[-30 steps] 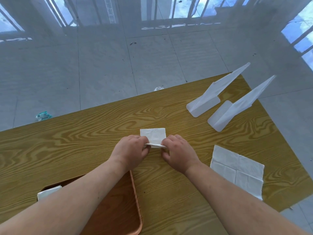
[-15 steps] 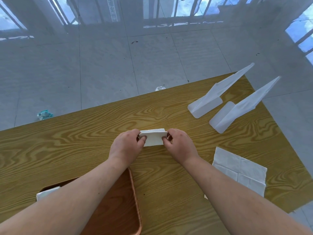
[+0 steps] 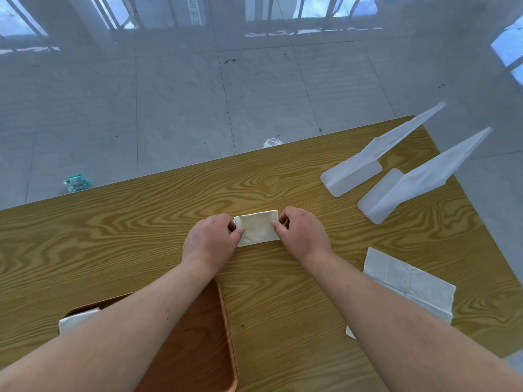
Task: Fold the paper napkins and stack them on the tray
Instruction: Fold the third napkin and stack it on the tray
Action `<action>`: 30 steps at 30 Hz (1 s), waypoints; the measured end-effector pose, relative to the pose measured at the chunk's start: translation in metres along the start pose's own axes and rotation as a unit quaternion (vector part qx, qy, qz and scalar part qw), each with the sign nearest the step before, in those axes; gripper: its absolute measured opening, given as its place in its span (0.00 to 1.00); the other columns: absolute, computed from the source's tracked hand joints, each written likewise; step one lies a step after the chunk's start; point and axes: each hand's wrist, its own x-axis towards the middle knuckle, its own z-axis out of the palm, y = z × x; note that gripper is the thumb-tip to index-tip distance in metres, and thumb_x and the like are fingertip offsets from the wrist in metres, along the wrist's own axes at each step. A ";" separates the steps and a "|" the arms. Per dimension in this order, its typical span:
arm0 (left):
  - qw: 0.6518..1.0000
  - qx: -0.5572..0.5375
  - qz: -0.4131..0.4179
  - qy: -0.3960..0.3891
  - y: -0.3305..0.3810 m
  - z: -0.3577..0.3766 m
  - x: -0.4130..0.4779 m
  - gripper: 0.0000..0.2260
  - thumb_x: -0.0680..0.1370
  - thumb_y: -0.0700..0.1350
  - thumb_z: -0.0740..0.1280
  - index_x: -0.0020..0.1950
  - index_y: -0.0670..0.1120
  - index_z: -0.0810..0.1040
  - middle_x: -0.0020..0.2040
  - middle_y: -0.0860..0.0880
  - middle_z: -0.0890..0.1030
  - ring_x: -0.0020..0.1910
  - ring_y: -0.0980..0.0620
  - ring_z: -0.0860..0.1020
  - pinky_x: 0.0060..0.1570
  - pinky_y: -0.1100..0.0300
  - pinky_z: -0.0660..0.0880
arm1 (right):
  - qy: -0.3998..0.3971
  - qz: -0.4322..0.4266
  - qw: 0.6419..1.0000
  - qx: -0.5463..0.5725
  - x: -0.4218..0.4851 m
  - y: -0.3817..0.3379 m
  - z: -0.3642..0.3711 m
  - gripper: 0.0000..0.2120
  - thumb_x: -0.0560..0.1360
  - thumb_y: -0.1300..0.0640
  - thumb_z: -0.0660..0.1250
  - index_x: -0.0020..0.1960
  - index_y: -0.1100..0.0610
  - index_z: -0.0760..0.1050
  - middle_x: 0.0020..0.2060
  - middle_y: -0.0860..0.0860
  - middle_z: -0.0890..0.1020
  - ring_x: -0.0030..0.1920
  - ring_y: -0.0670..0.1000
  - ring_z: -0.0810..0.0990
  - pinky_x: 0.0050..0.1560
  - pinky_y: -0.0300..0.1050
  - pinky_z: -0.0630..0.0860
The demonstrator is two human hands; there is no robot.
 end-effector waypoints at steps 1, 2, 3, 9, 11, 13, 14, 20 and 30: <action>1.000 0.001 0.003 0.001 0.000 0.000 0.000 0.11 0.79 0.60 0.65 0.44 0.55 0.76 0.41 0.58 0.77 0.43 0.53 0.75 0.42 0.54 0.73 | 0.004 0.002 1.000 -0.007 0.001 0.000 0.000 0.09 0.79 0.45 0.67 0.45 0.50 0.76 0.40 0.43 0.79 0.45 0.49 0.77 0.41 0.45 0.73; 1.000 0.001 0.005 0.003 0.000 -0.001 0.000 0.10 0.79 0.60 0.66 0.44 0.55 0.75 0.41 0.58 0.77 0.43 0.53 0.75 0.42 0.54 0.73 | 0.009 0.004 1.000 -0.013 0.001 -0.001 0.001 0.10 0.79 0.45 0.68 0.45 0.50 0.75 0.39 0.43 0.79 0.44 0.48 0.77 0.41 0.45 0.72; 1.000 0.000 0.009 0.007 0.000 -0.001 0.000 0.10 0.78 0.60 0.67 0.45 0.55 0.74 0.41 0.58 0.77 0.43 0.53 0.75 0.41 0.54 0.73 | 0.011 0.005 1.000 -0.019 0.001 -0.001 0.000 0.10 0.79 0.45 0.68 0.45 0.50 0.75 0.39 0.43 0.78 0.44 0.48 0.77 0.41 0.45 0.73; 0.981 0.064 0.177 0.052 -0.001 -0.002 -0.005 0.13 0.77 0.57 0.71 0.54 0.50 0.79 0.50 0.53 0.78 0.50 0.50 0.76 0.52 0.54 0.75 | 0.010 -0.008 0.999 -0.043 -0.002 -0.004 0.002 0.09 0.79 0.46 0.67 0.47 0.51 0.76 0.42 0.46 0.80 0.46 0.51 0.77 0.45 0.50 0.77; 0.967 0.115 0.226 0.028 0.000 -0.001 -0.007 0.18 0.76 0.61 0.71 0.59 0.51 0.80 0.55 0.52 0.79 0.55 0.49 0.75 0.58 0.51 0.74 | 0.008 -0.010 0.999 -0.042 -0.003 -0.005 0.002 0.09 0.79 0.46 0.66 0.48 0.51 0.77 0.44 0.47 0.81 0.47 0.51 0.77 0.46 0.51 0.77; 0.958 0.158 0.241 0.008 0.000 0.001 -0.008 0.19 0.76 0.63 0.69 0.60 0.52 0.80 0.57 0.52 0.78 0.58 0.49 0.75 0.60 0.50 0.73 | 0.011 -0.012 0.999 -0.040 -0.005 -0.005 0.002 0.10 0.80 0.46 0.65 0.49 0.51 0.78 0.45 0.47 0.81 0.48 0.51 0.77 0.46 0.51 0.77; 0.955 0.172 0.243 0.008 0.000 0.002 -0.009 0.18 0.76 0.62 0.68 0.60 0.52 0.80 0.57 0.52 0.79 0.58 0.49 0.75 0.60 0.50 0.73 | 0.016 -0.017 0.999 -0.037 -0.007 -0.005 0.002 0.10 0.80 0.46 0.65 0.49 0.51 0.78 0.45 0.47 0.81 0.47 0.51 0.77 0.46 0.50 0.77; 0.935 0.218 0.273 0.055 0.006 0.003 -0.009 0.10 0.77 0.54 0.70 0.45 0.48 0.81 0.45 0.49 0.81 0.45 0.46 0.79 0.47 0.49 0.76 | 0.015 -0.007 0.999 -0.040 -0.027 -0.003 0.005 0.15 0.81 0.45 0.61 0.39 0.52 0.76 0.34 0.45 0.78 0.36 0.49 0.77 0.35 0.49 0.74; 0.974 0.110 0.177 0.089 0.015 -0.002 -0.023 0.09 0.77 0.53 0.70 0.46 0.48 0.82 0.43 0.50 0.82 0.46 0.46 0.78 0.48 0.50 0.73 | -0.069 0.215 0.905 0.360 -0.033 -0.035 0.016 0.17 0.79 0.49 0.70 0.44 0.64 0.81 0.40 0.62 0.85 0.30 0.54 0.81 0.31 0.50 0.79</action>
